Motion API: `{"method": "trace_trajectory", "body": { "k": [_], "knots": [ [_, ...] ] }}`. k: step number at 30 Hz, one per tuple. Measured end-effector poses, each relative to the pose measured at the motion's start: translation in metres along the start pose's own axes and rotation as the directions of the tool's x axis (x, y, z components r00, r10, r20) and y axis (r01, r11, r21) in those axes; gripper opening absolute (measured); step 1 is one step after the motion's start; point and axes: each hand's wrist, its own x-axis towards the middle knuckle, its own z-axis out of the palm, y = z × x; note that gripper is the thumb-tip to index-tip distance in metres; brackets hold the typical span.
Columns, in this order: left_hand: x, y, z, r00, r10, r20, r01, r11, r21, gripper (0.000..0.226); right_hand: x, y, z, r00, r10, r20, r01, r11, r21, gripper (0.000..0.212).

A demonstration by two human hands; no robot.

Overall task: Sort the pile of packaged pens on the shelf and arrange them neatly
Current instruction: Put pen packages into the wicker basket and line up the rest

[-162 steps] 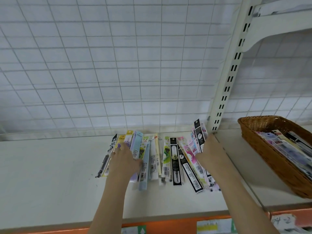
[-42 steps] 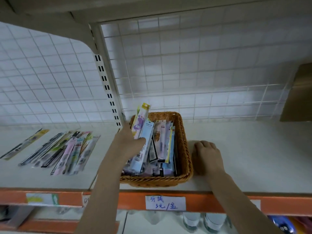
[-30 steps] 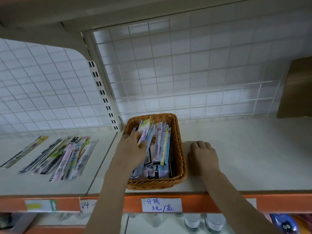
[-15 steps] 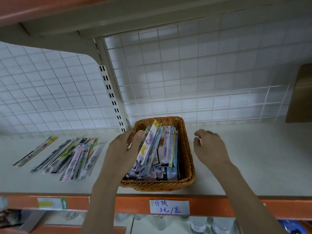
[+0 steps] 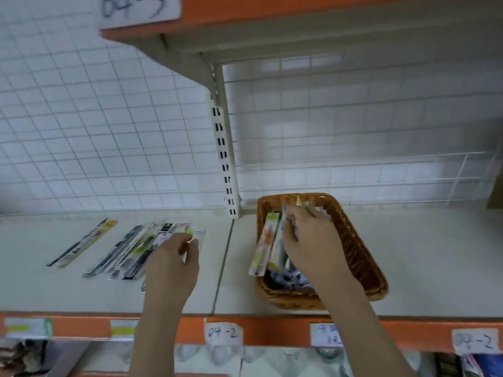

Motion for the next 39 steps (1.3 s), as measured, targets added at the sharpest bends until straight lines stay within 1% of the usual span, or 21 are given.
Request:
{"method": "trace_trajectory", "body": {
  "k": [2, 6, 9, 11, 13, 16, 20, 21, 23, 25, 26, 28, 30, 34, 37, 39],
  "knots": [
    [0.01, -0.024, -0.016, 1.0, 0.01, 0.023, -0.01, 1.0, 0.003, 0.012, 0.002, -0.033, 0.018, 1.0, 0.014, -0.019, -0.013, 1.0, 0.002, 0.028],
    [0.033, -0.08, -0.056, 0.996, -0.012, 0.084, 0.011, 1.0, 0.015, 0.015, 0.007, -0.097, 0.06, 0.998, 0.028, -0.055, -0.029, 1.0, -0.011, 0.028],
    [0.052, -0.127, -0.086, 0.997, -0.02, 0.076, 0.018, 1.0, 0.024, 0.017, 0.011, -0.134, 0.088, 0.998, 0.053, -0.032, -0.054, 0.998, -0.025, 0.021],
    [0.063, -0.155, -0.102, 0.996, -0.04, 0.075, 0.036, 0.998, 0.055, 0.015, 0.013, -0.151, 0.104, 0.996, 0.087, -0.025, -0.088, 0.996, -0.031, 0.023],
    [0.072, -0.177, -0.113, 0.996, -0.053, 0.075, 0.047, 0.996, 0.077, 0.015, 0.014, -0.164, 0.121, 0.991, 0.131, 0.032, -0.13, 0.991, -0.038, 0.028],
    [0.083, -0.203, -0.122, 0.993, -0.085, 0.088, 0.078, 0.994, 0.074, 0.017, 0.012, -0.18, 0.146, 0.964, 0.208, 0.166, -0.197, 0.977, -0.079, 0.03],
    [0.093, -0.228, -0.117, 0.986, -0.103, 0.133, 0.089, 0.991, 0.103, 0.019, 0.006, -0.188, 0.176, 0.925, 0.285, 0.252, -0.241, 0.951, -0.193, 0.033],
    [0.096, -0.232, -0.115, 0.984, -0.109, 0.142, 0.095, 0.99, 0.103, 0.019, 0.005, -0.187, 0.182, 0.912, 0.313, 0.266, -0.256, 0.939, -0.228, 0.037],
    [0.099, -0.236, -0.108, 0.978, -0.128, 0.163, 0.113, 0.989, 0.099, 0.021, 0.004, -0.183, 0.189, 0.875, 0.389, 0.288, -0.312, 0.908, -0.28, 0.057],
    [0.102, -0.238, -0.101, 0.974, -0.137, 0.181, 0.122, 0.988, 0.091, 0.025, 0.006, -0.18, 0.194, 0.81, 0.475, 0.343, -0.396, 0.876, -0.277, 0.082],
    [0.104, -0.239, -0.098, 0.974, -0.133, 0.184, 0.118, 0.989, 0.092, 0.027, 0.007, -0.18, 0.196, 0.779, 0.501, 0.376, -0.427, 0.864, -0.267, 0.09],
    [0.108, -0.244, -0.092, 0.976, -0.133, 0.17, 0.113, 0.986, 0.124, 0.033, 0.012, -0.182, 0.203, 0.748, 0.508, 0.426, -0.444, 0.861, -0.248, 0.096],
    [0.115, -0.253, -0.088, 0.976, -0.155, 0.156, 0.126, 0.975, 0.181, 0.043, 0.015, -0.188, 0.212, 0.746, 0.486, 0.455, -0.431, 0.873, -0.227, 0.096],
    [0.139, -0.274, -0.081, 0.949, -0.25, 0.193, 0.192, 0.942, 0.275, 0.073, 0.02, -0.198, 0.227, 0.743, 0.47, 0.477, -0.389, 0.883, -0.264, 0.096],
    [0.159, -0.279, -0.081, 0.878, -0.388, 0.28, 0.287, 0.895, 0.341, 0.096, 0.023, -0.201, 0.232, 0.734, 0.474, 0.486, -0.379, 0.88, -0.285, 0.098],
    [0.169, -0.28, -0.081, 0.829, -0.433, 0.354, 0.274, 0.866, 0.417, 0.105, 0.023, -0.203, 0.236, 0.735, 0.479, 0.481, -0.382, 0.878, -0.29, 0.095]
  ]
}}
